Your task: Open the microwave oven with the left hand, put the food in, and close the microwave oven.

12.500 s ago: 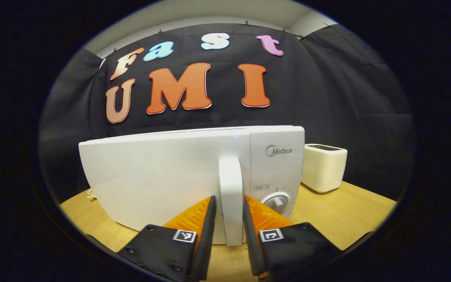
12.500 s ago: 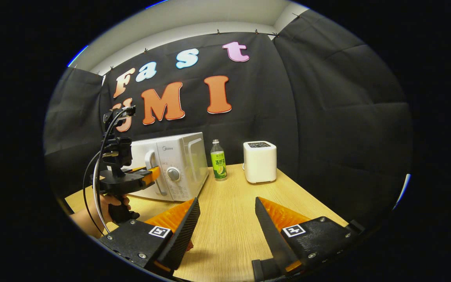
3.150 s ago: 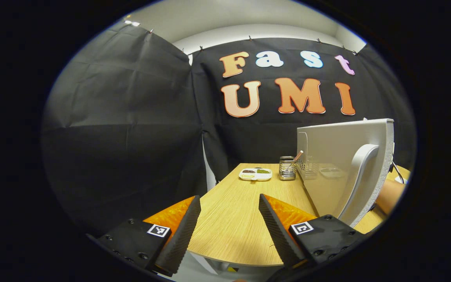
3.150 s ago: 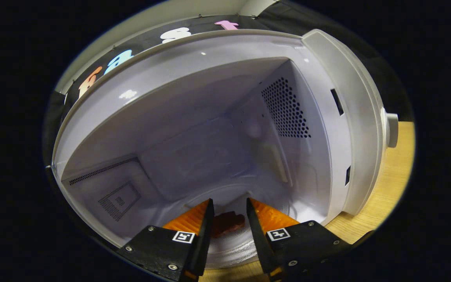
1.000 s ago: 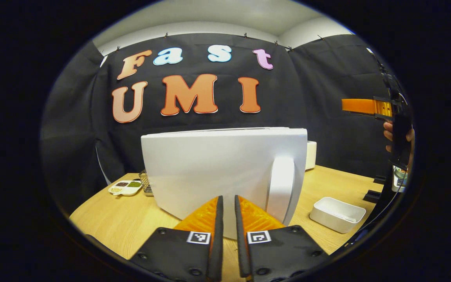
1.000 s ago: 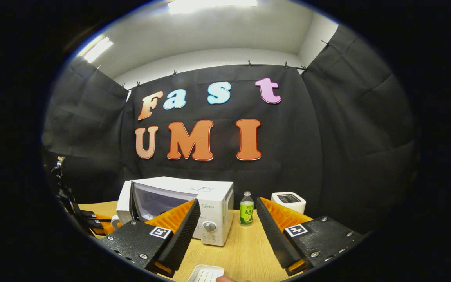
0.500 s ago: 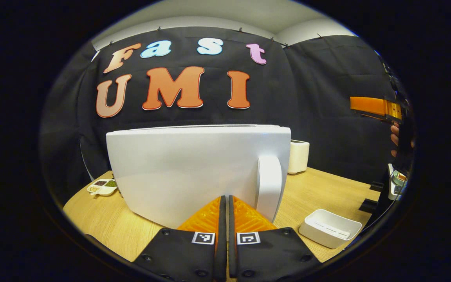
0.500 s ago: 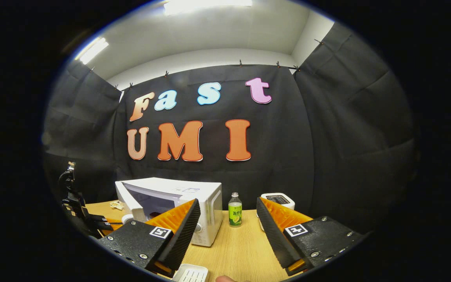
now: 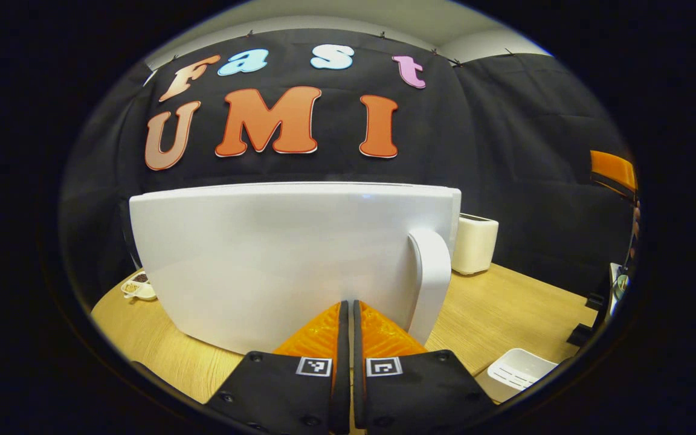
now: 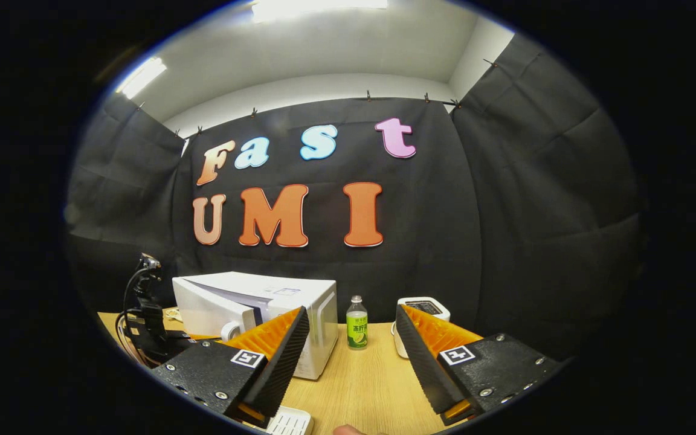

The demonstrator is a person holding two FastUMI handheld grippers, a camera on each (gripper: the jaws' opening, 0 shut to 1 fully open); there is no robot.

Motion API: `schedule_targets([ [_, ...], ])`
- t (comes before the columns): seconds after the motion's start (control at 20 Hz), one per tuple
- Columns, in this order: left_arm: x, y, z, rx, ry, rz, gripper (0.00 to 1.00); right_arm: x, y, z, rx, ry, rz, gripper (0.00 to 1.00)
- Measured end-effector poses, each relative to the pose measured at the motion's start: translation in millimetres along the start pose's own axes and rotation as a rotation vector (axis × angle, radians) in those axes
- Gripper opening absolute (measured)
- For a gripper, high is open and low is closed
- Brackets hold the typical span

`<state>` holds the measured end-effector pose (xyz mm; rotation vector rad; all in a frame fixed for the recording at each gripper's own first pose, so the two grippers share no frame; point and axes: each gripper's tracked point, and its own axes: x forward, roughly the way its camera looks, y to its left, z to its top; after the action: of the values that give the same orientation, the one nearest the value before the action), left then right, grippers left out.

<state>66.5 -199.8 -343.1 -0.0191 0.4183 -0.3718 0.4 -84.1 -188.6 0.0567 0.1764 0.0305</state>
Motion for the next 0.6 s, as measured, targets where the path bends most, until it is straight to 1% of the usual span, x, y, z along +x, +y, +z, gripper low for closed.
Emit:
schedule_targets([
  [0.2,22,2,1,0.018,0.000,0.026,0.07,5,-2,3,0.012,-0.005,-0.008,0.90],
  [0.35,37,3,3,0.008,0.005,0.042,0.07,6,-1,1,0.004,-0.001,-0.008,0.90],
  [0.4,38,2,3,0.001,0.016,0.044,0.07,7,0,-1,-0.003,0.003,-0.006,0.90],
  [0.45,38,-1,5,-0.001,0.002,0.035,0.06,8,0,-1,-0.011,0.003,-0.009,0.90],
  [0.6,41,3,3,0.009,-0.004,0.060,0.05,10,1,-1,-0.019,0.006,-0.006,0.90],
])
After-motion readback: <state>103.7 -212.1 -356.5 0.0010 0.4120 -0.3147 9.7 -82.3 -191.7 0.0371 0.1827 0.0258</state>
